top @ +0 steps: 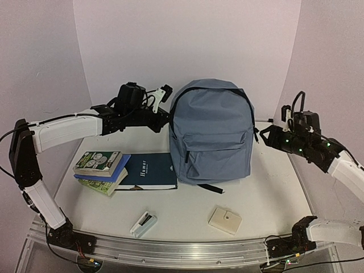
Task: Pack the student bag
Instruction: Unzip the student bag at the center of the board.
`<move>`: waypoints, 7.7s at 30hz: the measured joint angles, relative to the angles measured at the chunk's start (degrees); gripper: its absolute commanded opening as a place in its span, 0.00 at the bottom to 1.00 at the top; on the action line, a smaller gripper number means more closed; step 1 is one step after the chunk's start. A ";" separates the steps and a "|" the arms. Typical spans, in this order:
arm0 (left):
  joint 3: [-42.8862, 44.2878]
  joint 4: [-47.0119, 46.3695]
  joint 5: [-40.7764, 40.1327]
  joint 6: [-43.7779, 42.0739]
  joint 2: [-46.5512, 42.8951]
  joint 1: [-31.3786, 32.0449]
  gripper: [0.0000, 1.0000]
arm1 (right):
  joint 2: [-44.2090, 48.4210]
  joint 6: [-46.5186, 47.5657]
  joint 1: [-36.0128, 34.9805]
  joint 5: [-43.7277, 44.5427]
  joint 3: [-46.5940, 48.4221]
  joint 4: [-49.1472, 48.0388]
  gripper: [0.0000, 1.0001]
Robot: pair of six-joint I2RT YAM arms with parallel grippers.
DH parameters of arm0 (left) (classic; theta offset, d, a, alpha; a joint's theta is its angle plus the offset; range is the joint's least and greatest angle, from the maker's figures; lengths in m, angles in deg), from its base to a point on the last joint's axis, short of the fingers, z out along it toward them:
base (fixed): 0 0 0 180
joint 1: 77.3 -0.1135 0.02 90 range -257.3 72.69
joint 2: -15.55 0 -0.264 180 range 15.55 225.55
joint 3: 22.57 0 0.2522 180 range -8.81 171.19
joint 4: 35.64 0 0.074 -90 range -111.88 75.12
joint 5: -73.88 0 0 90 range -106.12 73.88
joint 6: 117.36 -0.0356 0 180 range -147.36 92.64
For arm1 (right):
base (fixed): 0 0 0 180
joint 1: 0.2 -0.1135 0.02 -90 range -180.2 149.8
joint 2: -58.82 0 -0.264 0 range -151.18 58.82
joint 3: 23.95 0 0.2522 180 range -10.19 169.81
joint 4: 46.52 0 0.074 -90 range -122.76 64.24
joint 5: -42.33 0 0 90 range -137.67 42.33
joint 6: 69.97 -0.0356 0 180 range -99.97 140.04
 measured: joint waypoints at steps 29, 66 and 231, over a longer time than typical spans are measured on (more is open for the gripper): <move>0.78 1.40 2.48 -1.07 0.02 -0.02 0.00 | -0.34 -0.17 0.09 -0.54 -7.80 -4.70 0.46; 1.94 1.78 2.24 -1.47 1.29 -0.13 0.00 | -3.74 9.12 0.09 6.09 -16.61 -30.33 0.00; 6.22 13.01 9.26 5.29 -5.79 0.00 0.53 | -11.25 7.51 -32.54 9.61 21.77 -16.17 0.88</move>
